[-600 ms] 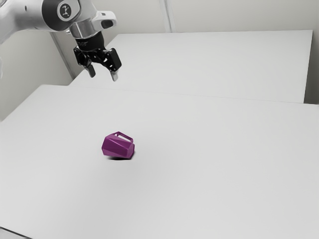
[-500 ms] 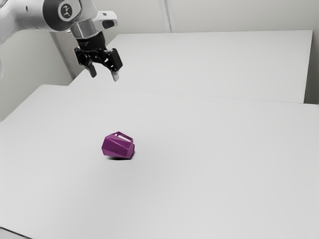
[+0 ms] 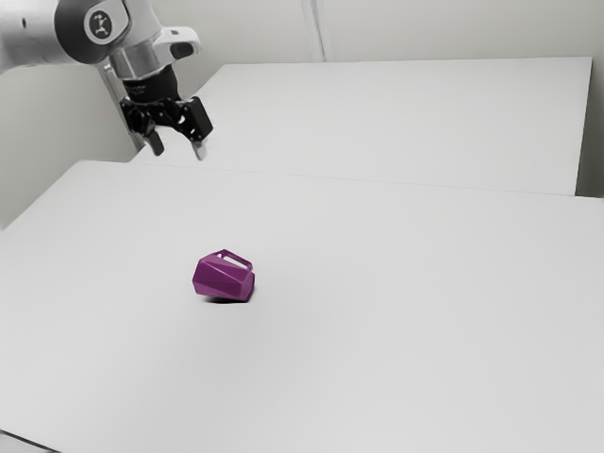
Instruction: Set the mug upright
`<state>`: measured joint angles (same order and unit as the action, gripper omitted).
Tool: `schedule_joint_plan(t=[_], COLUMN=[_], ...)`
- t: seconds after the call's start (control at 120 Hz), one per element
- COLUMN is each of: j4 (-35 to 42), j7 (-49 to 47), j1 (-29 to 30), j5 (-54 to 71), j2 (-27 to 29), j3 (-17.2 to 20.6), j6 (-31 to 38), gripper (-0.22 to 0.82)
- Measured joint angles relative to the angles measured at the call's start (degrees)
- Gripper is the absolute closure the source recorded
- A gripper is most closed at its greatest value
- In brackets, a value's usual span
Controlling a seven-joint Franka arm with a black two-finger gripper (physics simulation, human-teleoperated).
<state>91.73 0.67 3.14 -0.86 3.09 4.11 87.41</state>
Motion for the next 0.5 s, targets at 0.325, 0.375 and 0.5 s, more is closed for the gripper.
schedule_joint_plan(t=[0.325, 0.375, 0.5], j4=[8.79, 10.80, 15.35], j7=[5.46, 6.91, 11.03], j1=[10.60, 11.66, 15.13], j5=[-8.48, -10.15, -14.45], j2=[1.11, 1.14, 0.83], j3=[0.02, 0.01, 0.02], j6=[3.76, 5.23, 9.02], gripper=[0.00, 0.00, 0.00])
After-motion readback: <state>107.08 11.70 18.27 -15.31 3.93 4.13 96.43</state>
